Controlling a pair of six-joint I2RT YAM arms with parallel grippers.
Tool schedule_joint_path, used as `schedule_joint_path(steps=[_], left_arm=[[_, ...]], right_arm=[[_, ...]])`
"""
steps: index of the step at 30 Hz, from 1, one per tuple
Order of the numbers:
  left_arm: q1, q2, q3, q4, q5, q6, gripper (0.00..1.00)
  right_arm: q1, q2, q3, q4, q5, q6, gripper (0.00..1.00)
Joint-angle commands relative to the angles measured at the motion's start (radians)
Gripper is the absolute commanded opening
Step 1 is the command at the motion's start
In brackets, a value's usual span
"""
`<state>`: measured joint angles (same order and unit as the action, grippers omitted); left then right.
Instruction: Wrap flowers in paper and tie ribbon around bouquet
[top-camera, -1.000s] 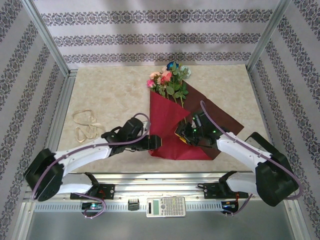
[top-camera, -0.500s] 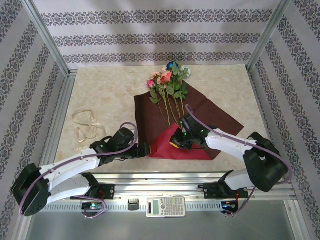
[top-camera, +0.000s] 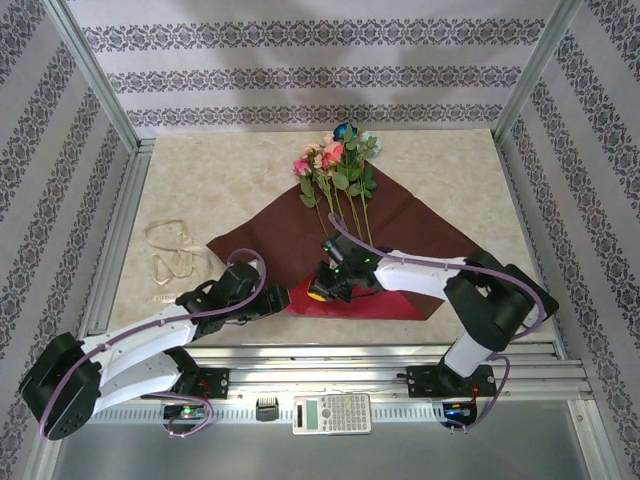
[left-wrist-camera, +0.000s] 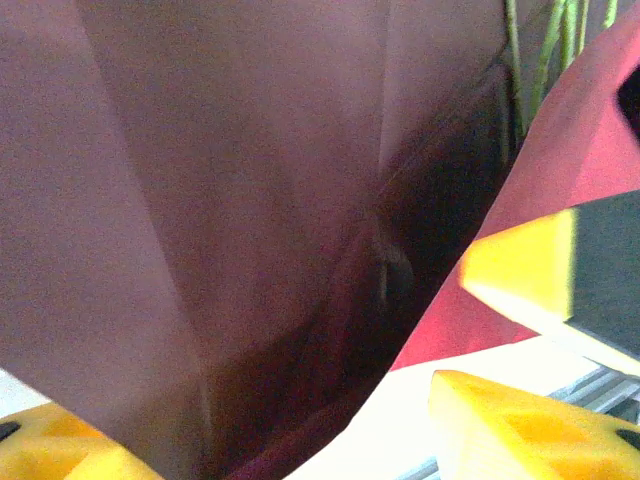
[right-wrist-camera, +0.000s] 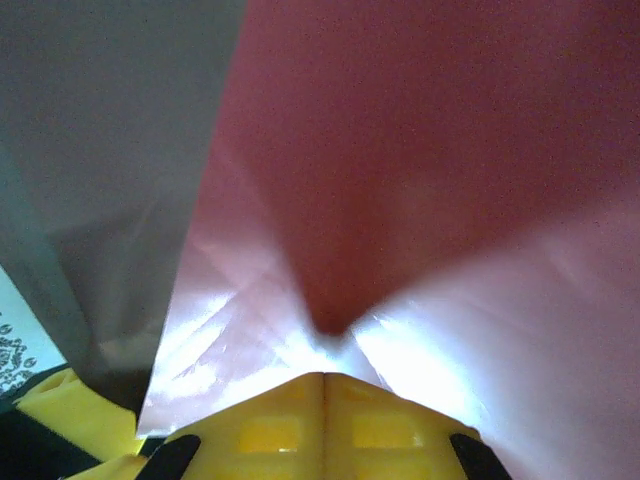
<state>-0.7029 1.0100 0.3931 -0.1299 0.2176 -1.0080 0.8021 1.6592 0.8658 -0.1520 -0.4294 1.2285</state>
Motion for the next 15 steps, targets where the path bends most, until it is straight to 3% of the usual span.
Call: schedule_joint_path(steps=[1,9,15], left_arm=[[0.016,-0.027,-0.048,0.101,-0.008,-0.031,0.6],[0.016,0.018,-0.069,0.152,0.101,0.035,0.55],[0.016,0.03,-0.107,0.155,0.135,0.055,0.34]], right_arm=[[0.008,0.066,0.02,0.021,-0.019,0.023,0.02],[-0.004,0.139,0.016,0.032,-0.023,0.03,0.01],[-0.007,0.152,0.006,0.037,-0.026,0.037,0.0]])
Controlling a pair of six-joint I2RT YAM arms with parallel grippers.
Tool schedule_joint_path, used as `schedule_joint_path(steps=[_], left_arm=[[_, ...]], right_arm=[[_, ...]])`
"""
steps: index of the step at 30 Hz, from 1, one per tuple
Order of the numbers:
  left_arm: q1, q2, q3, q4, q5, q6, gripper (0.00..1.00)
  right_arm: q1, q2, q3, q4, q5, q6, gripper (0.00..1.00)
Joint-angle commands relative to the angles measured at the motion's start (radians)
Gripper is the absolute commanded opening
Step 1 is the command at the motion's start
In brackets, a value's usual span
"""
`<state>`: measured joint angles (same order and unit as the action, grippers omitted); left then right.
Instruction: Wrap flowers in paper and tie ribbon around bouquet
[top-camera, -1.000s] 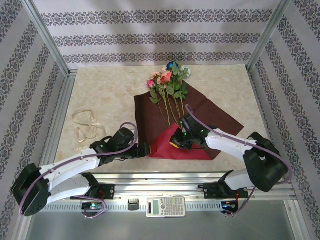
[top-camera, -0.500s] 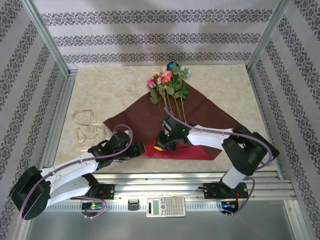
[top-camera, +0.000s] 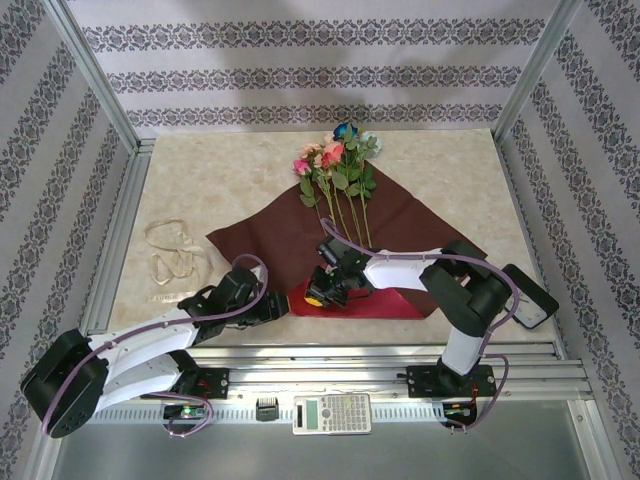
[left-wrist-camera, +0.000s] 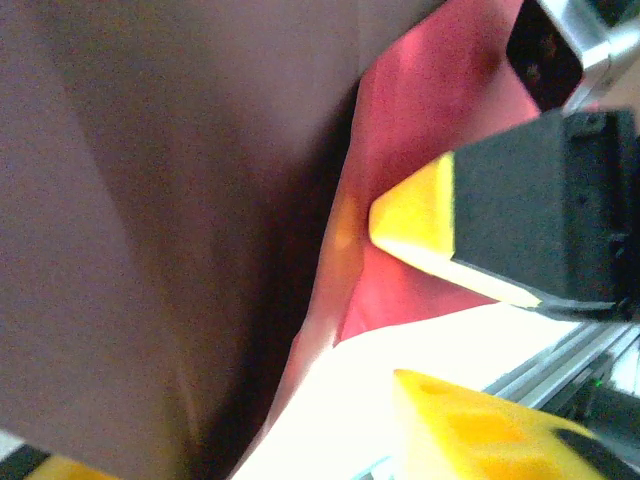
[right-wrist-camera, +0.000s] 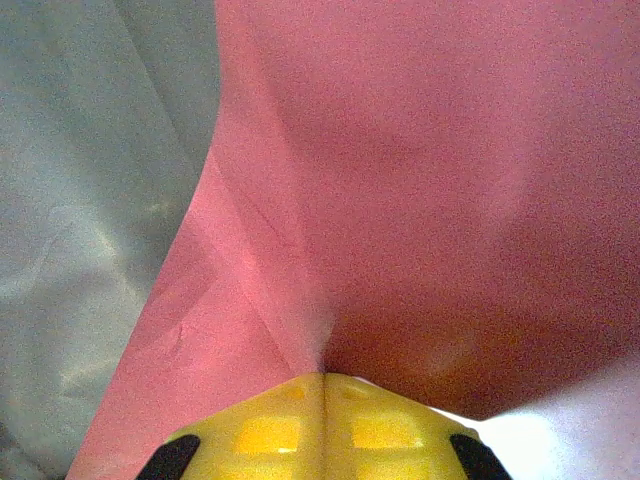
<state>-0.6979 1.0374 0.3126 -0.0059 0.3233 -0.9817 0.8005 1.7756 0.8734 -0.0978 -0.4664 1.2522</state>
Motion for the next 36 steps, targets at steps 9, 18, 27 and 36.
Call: schedule_joint_path(steps=[9,18,27,36], left_arm=[[0.011,0.018,0.026,-0.042,0.027,0.066,0.0],[0.011,0.007,0.056,-0.084,0.025,0.075,0.0],[0.011,0.006,0.096,-0.112,0.035,0.088,0.0],[0.011,0.012,0.133,-0.173,0.043,0.12,0.08]], right_arm=[[-0.007,-0.021,0.046,-0.096,0.028,-0.094,0.01],[0.033,-0.104,0.077,-0.262,0.031,-0.207,0.01],[0.052,-0.015,0.079,-0.213,0.036,-0.19,0.0],[0.054,0.035,0.061,-0.214,0.036,-0.178,0.0]])
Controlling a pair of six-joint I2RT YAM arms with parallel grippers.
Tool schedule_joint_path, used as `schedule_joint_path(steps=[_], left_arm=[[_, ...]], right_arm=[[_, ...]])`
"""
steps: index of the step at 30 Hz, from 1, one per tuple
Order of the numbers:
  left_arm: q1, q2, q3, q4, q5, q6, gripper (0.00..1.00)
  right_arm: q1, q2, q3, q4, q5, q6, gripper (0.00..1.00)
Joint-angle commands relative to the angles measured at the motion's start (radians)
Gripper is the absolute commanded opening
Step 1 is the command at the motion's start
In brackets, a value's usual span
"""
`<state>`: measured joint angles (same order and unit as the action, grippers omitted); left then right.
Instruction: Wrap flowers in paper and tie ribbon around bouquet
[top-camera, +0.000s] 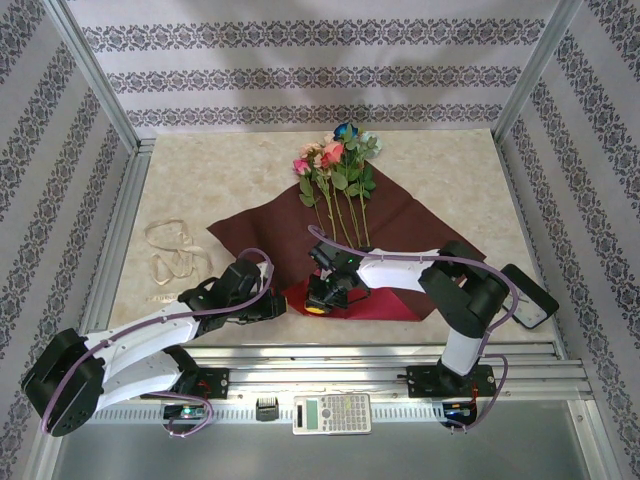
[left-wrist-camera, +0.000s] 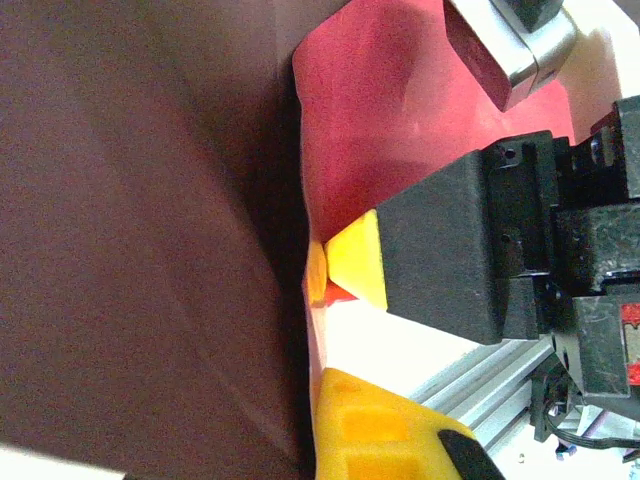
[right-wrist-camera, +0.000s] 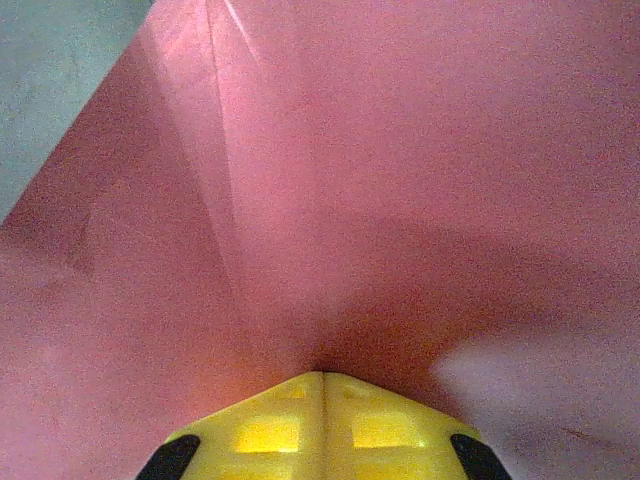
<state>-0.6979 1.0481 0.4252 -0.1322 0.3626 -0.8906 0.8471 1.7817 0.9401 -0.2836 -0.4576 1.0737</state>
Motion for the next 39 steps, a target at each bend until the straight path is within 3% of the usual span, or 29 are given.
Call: schedule_joint_path(steps=[1,6,10,14,21,29,39], left_arm=[[0.011,0.014,0.02,-0.04,0.002,0.025,0.15],[0.011,0.081,0.019,-0.003,-0.012,0.02,0.44],[0.012,0.124,0.031,0.03,-0.025,0.025,0.49],[0.012,0.151,0.038,0.044,-0.033,0.03,0.38],[0.013,0.127,0.053,0.026,-0.056,0.03,0.0],[0.01,0.083,0.124,-0.11,-0.009,0.143,0.0],[-0.016,0.215,0.268,-0.193,0.101,0.35,0.0]], right_arm=[[0.007,0.029,-0.006,-0.026,0.027,0.002,0.0],[0.007,0.031,-0.013,-0.019,0.022,0.008,0.0],[0.007,0.036,-0.013,-0.018,0.018,0.008,0.0],[0.006,0.039,-0.014,-0.017,0.014,0.008,0.0],[0.006,0.041,-0.018,-0.015,0.017,0.01,0.0],[0.003,0.048,-0.019,-0.01,0.01,0.006,0.0],[-0.006,0.057,-0.029,0.018,-0.007,0.001,0.0]])
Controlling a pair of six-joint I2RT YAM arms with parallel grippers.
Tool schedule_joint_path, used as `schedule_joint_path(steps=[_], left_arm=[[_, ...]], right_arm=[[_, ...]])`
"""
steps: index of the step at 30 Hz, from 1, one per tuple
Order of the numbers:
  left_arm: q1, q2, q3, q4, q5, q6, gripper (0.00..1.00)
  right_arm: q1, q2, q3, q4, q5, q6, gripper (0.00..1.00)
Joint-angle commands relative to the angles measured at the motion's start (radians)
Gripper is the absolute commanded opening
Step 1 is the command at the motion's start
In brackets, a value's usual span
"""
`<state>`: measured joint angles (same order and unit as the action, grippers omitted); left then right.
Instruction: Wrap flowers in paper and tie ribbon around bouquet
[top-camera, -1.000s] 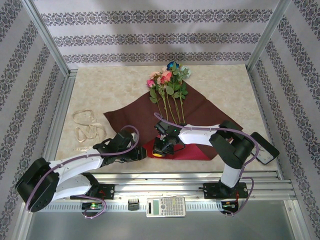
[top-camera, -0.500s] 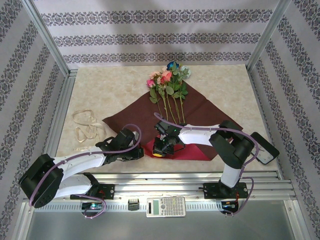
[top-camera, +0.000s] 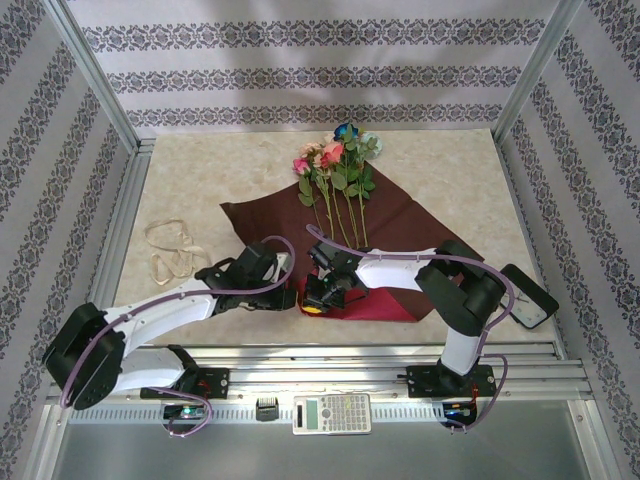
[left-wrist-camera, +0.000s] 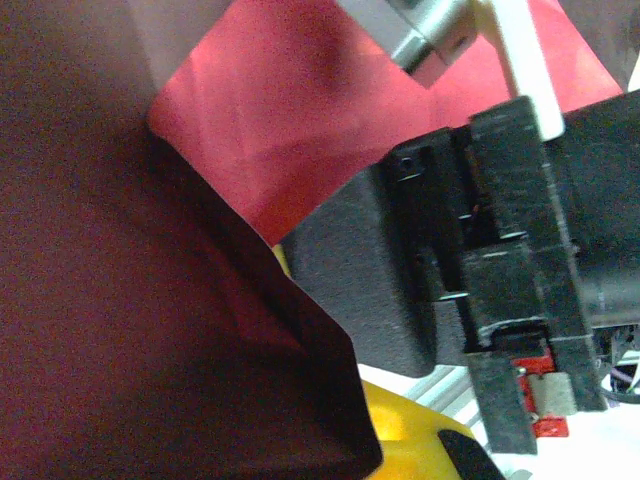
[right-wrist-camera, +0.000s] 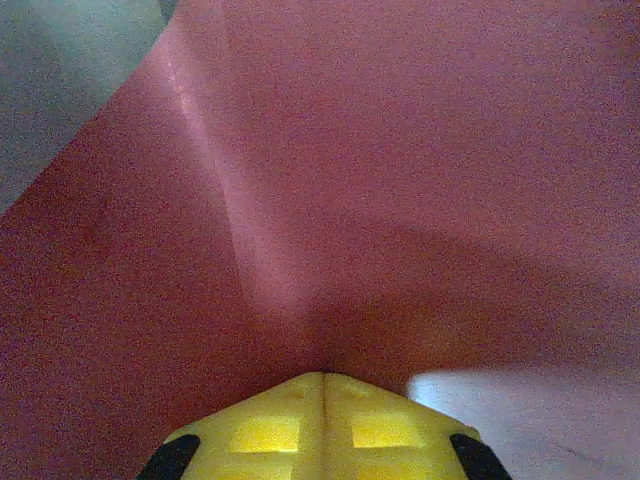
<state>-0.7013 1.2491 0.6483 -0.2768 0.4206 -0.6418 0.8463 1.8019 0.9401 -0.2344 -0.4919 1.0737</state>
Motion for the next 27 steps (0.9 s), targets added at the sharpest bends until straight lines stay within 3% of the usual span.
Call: schedule_joint_path(steps=[1,12,18,27], left_arm=[[-0.018,0.023,0.056,-0.053,0.046,0.117,0.0],[-0.067,0.085,0.138,-0.101,0.02,0.237,0.0],[-0.08,0.1,0.171,-0.118,0.017,0.287,0.0],[-0.142,0.206,0.273,-0.149,0.015,0.372,0.0]], right_arm=[[-0.007,0.031,-0.03,-0.024,0.026,0.0,0.01],[-0.081,-0.135,0.002,-0.09,0.015,0.012,0.13],[-0.165,-0.259,-0.066,-0.131,0.027,0.013,0.15],[-0.275,-0.294,-0.243,-0.074,0.027,-0.013,0.02]])
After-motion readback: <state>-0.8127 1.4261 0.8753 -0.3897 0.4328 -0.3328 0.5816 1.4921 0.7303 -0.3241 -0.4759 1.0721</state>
